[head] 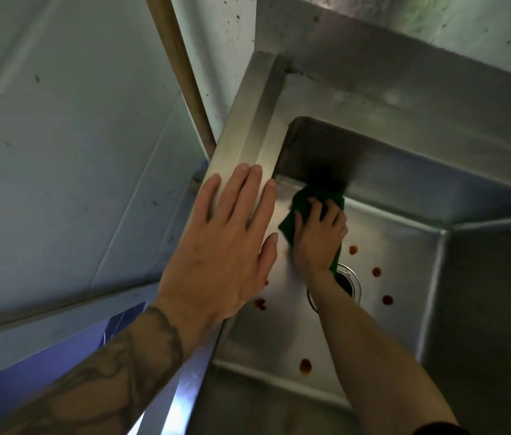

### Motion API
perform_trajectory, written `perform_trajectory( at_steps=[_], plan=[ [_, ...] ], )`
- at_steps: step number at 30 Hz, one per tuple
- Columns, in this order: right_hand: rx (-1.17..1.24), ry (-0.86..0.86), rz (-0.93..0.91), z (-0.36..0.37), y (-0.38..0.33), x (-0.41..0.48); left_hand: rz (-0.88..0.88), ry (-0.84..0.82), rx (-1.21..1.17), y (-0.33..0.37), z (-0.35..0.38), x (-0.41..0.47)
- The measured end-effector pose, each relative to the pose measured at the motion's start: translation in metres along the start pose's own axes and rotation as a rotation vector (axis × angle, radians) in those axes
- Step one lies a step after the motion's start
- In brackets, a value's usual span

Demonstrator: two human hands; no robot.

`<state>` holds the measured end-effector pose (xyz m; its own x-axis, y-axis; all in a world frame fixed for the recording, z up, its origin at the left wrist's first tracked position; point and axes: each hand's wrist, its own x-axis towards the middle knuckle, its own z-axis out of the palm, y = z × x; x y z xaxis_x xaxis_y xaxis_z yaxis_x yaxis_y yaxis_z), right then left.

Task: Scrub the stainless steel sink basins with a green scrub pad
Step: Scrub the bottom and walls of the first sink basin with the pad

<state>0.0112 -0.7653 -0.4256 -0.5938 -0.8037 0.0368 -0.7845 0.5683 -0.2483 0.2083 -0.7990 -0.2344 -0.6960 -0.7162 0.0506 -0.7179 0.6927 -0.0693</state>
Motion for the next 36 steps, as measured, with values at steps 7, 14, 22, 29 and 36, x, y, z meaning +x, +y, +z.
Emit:
perform_trajectory(
  at_steps=[7, 14, 22, 29, 36],
  plan=[
    [0.031, -0.094, -0.301, -0.003, -0.004, -0.014, 0.008, -0.003, -0.007, 0.001, -0.004, 0.003],
    [0.047, 0.015, 0.077, -0.001, -0.026, -0.004, 0.009, -0.022, -0.017, 0.001, -0.005, 0.002],
    [0.008, -0.030, -0.090, -0.008, 0.020, -0.008, 0.006, -0.021, -0.025, 0.000, -0.005, 0.002],
    [0.032, -0.135, -0.292, -0.001, -0.019, -0.027, 0.009, -0.007, -0.022, 0.000, -0.006, 0.002],
    [0.051, -0.049, 0.030, -0.014, 0.015, 0.006, 0.011, -0.013, -0.010, 0.002, -0.006, 0.002]
  ],
)
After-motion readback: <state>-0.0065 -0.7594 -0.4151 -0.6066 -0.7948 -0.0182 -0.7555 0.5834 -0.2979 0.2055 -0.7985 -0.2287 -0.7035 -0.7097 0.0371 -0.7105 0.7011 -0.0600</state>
